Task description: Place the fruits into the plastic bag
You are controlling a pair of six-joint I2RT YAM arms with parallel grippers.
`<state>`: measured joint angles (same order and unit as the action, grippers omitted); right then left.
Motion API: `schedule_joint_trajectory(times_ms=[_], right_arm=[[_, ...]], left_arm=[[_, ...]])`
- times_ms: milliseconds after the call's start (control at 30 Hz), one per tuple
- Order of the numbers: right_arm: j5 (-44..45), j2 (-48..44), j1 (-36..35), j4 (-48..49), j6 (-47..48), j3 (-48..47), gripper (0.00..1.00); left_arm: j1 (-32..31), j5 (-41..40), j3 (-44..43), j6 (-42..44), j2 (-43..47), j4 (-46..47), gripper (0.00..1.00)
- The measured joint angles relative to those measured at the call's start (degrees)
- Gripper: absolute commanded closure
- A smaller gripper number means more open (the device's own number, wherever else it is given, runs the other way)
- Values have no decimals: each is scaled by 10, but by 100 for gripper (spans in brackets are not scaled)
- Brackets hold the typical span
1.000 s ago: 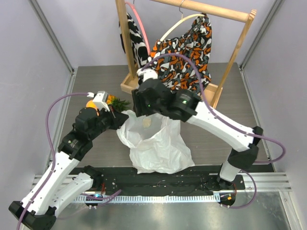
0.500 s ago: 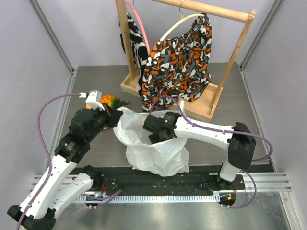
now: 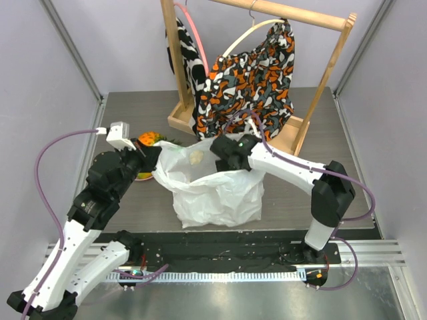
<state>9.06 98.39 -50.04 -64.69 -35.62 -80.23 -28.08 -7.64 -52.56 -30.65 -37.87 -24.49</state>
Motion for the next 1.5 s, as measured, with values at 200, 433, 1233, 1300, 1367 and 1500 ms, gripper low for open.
schedule_joint_trajectory(times_ms=[200, 433, 1233, 1300, 1367, 1500], right_arm=[[92, 35, 26, 56, 19, -116, 12], [125, 35, 26, 115, 22, -15, 12], [-39, -43, 20, 193, 34, -175, 15], [-55, -43, 20, 191, 33, -198, 15], [-76, -43, 20, 193, 34, -229, 15], [-120, -52, 20, 214, 39, -295, 16]], left_arm=[[0, -20, -25, 26, -7, 16, 100], [0, -23, 64, 7, 45, 12, 100], [0, 6, 96, -19, 11, 2, 100], [0, 6, 93, -19, 8, 2, 100], [0, 6, 87, -19, 3, 2, 100], [0, 6, 77, -18, -8, 5, 100]])
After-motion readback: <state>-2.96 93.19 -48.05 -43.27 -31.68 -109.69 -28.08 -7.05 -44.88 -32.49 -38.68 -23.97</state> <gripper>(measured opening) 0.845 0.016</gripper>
